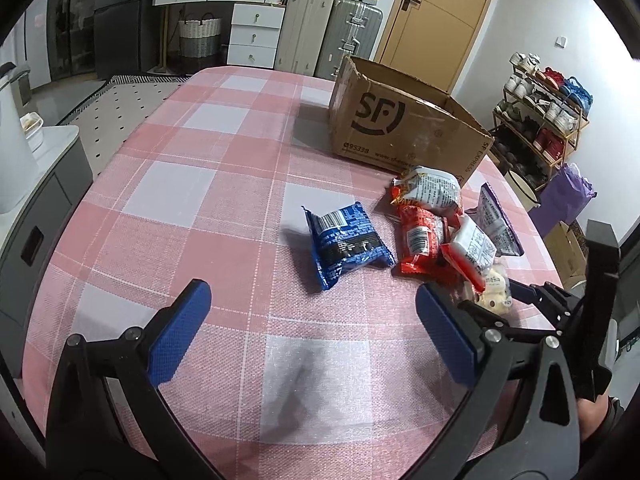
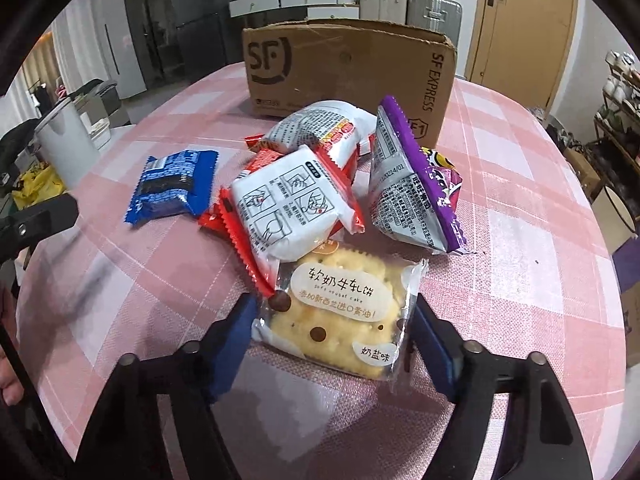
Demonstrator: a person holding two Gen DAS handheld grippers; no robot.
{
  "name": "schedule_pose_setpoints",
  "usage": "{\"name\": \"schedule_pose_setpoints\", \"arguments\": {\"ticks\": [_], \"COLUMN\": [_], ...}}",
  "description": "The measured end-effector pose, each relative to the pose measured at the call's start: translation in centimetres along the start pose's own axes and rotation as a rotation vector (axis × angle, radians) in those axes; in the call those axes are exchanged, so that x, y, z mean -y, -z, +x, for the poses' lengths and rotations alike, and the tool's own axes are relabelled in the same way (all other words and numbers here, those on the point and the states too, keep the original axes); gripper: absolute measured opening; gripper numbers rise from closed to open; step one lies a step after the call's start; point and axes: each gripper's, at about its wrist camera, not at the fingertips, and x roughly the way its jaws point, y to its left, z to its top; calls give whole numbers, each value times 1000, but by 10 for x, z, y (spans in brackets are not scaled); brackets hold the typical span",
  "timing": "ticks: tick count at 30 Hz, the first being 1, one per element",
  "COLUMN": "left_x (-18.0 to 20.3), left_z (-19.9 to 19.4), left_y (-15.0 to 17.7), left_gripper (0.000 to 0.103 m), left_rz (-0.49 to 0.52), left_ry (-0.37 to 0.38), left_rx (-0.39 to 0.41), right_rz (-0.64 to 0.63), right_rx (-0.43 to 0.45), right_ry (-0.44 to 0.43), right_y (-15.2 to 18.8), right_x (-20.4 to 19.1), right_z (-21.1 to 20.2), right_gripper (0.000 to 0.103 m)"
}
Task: Organize snacks
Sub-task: 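Grasp the cream cake packet with the right gripper while the left grasps the blue Oreo pack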
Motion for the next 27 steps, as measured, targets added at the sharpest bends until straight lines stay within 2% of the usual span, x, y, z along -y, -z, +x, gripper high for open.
{"name": "schedule_pose_setpoints", "arguments": {"ticks": [3, 20, 27], "left_x": [-2, 1, 8], "left_z": [0, 3, 14], "left_y": [2, 2, -2], "left_gripper": [102, 102, 102], "left_rz": [-5, 13, 37], "left_ry": [-3, -23, -32], "left_rx": [-1, -27, -43], "right_rz": [21, 77, 113], "right_rx": [4, 25, 68], "right_ry": [-20, -86, -122], "right_y": [3, 21, 28], "right_x": [5, 20, 29], "right_z": [-5, -25, -43], "right_gripper": [69, 68, 68]}}
